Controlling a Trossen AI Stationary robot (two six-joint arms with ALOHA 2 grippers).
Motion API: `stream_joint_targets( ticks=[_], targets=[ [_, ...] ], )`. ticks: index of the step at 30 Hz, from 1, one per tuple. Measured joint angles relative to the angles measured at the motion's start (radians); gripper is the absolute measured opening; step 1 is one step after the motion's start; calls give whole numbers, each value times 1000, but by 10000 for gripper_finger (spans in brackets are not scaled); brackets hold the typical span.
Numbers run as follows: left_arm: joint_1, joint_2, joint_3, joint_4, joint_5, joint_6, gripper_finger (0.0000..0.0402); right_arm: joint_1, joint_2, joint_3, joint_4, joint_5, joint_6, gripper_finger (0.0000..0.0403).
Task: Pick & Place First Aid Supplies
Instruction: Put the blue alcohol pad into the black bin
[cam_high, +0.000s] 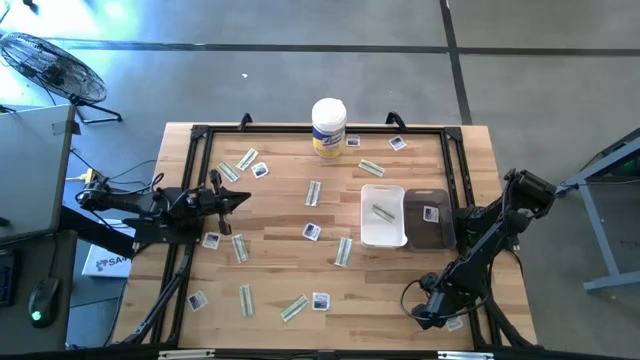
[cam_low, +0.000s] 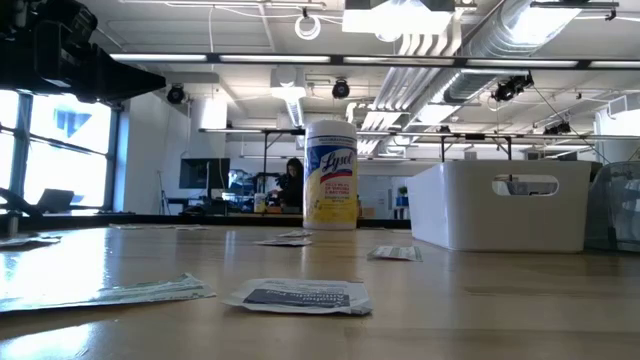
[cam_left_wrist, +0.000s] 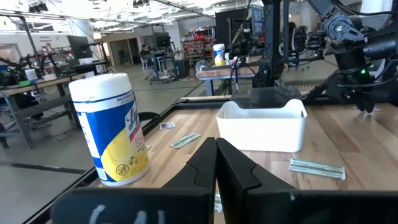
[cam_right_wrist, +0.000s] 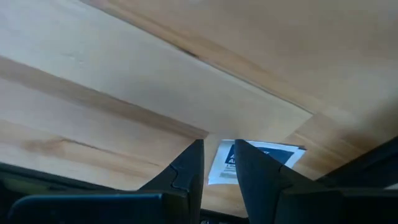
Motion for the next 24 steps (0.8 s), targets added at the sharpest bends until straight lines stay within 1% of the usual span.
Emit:
stream_joint_targets(
  ticks=[8,13,16,20,24],
  targets=[
    [0,0,0,0,0,0,1,0,12,-1,12,-1,-3,83],
    [0,0,0,0,0,0,1,-9,54,6,113,-18,-6,83],
    [0,0,0,0,0,0,1,-24,63,28,113,-8,-9,83],
    [0,0,0,0,0,0,1,-49,65,71,111,88,-56,83],
    [0,0,0,0,0,0,1,-81,65,116,107,224,-148,83]
  ],
)
